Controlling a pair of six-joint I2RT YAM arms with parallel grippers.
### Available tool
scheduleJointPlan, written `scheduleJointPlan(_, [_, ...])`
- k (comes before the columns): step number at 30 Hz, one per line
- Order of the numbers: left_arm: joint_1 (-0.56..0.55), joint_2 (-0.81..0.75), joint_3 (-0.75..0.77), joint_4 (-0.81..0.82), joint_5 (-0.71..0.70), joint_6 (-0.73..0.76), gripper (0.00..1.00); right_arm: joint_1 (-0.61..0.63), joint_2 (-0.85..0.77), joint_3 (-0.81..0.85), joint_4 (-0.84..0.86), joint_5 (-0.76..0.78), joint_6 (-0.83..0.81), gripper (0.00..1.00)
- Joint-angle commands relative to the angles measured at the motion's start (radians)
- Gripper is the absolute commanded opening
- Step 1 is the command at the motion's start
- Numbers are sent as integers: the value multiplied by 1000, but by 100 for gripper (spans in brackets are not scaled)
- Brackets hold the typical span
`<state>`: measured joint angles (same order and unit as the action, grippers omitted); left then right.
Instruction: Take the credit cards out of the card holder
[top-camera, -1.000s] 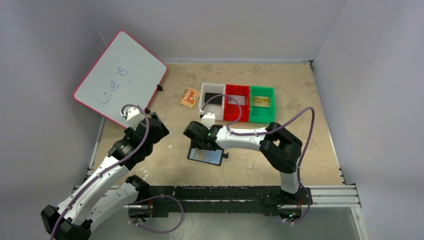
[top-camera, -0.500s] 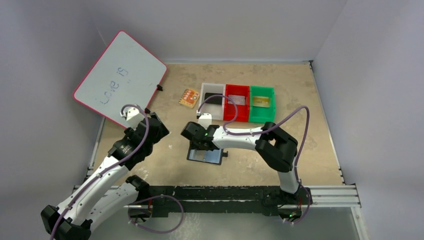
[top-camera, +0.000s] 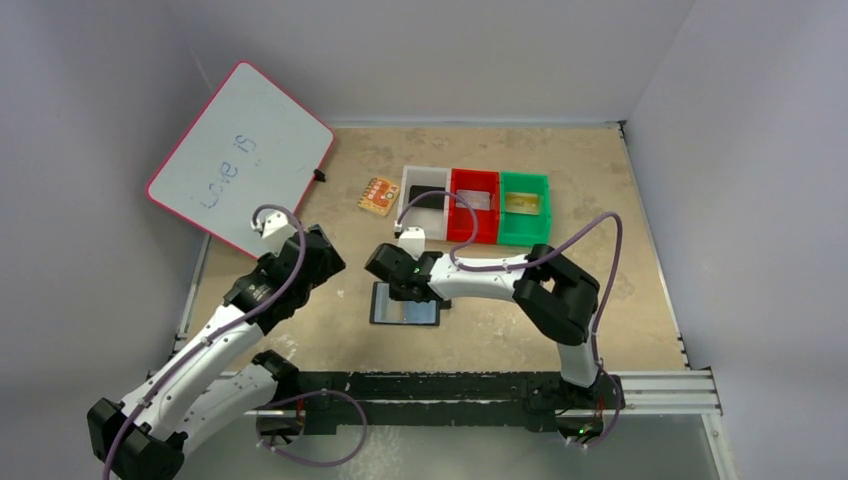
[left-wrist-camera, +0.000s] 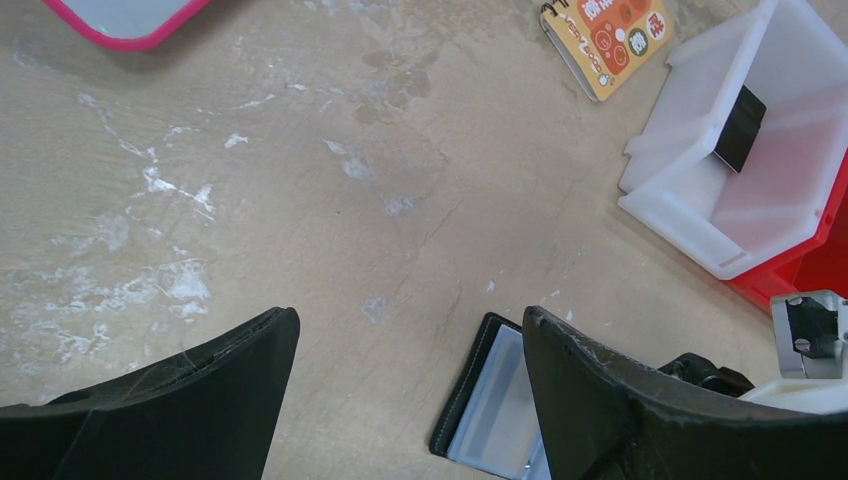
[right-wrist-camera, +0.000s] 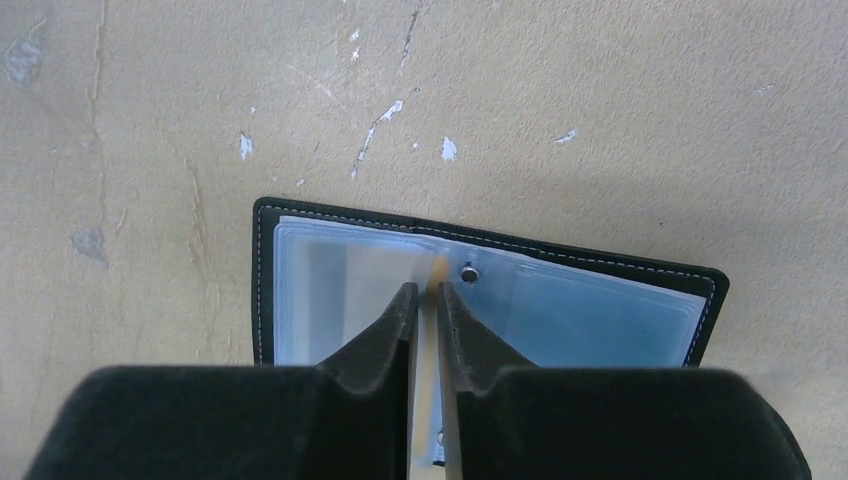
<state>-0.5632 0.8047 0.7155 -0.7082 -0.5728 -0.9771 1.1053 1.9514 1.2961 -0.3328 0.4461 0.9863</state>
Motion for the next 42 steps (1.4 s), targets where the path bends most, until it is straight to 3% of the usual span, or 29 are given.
scheduleJointPlan(1, [5, 28, -12, 79, 72, 10, 82, -8, -32, -49, 57, -65, -12, 8])
scheduleJointPlan(3, [5, 50, -17, 97, 107, 18, 82, -21, -47, -78, 97, -91, -14, 0])
scheduleJointPlan(8, [5, 102, -47, 156, 203, 31, 80, -62, -118, -198, 273, -194, -30, 0])
scheduleJointPlan(14, [4, 175, -95, 275, 393, 64, 71, -132, -195, -366, 481, -345, 0, 0])
scheduleJointPlan(17, [4, 204, -105, 306, 448, 74, 66, -164, -236, -468, 634, -413, 26, 0])
scheduleJointPlan(21, [4, 223, -115, 347, 500, 84, 63, -189, -264, -535, 719, -455, 38, 0])
scheduleJointPlan(23, [5, 230, -114, 346, 499, 79, 62, -189, -261, -504, 676, -439, 17, 0])
scheduleJointPlan(26, [5, 215, -113, 326, 458, 56, 61, -170, -259, -430, 571, -347, -41, 19])
scheduleJointPlan(28, [3, 181, -109, 301, 398, 39, 61, -127, -253, -368, 474, -260, -54, 38])
scheduleJointPlan(31, [4, 121, -97, 231, 294, 7, 62, -77, -208, -251, 304, -148, -48, 54])
scheduleJointPlan(35, [4, 43, -74, 139, 168, -20, 63, -26, -124, -119, 130, -44, -17, 62])
scheduleJointPlan(42, [4, -53, -54, 63, 64, -55, 65, 24, -72, -12, -56, 80, 63, 65])
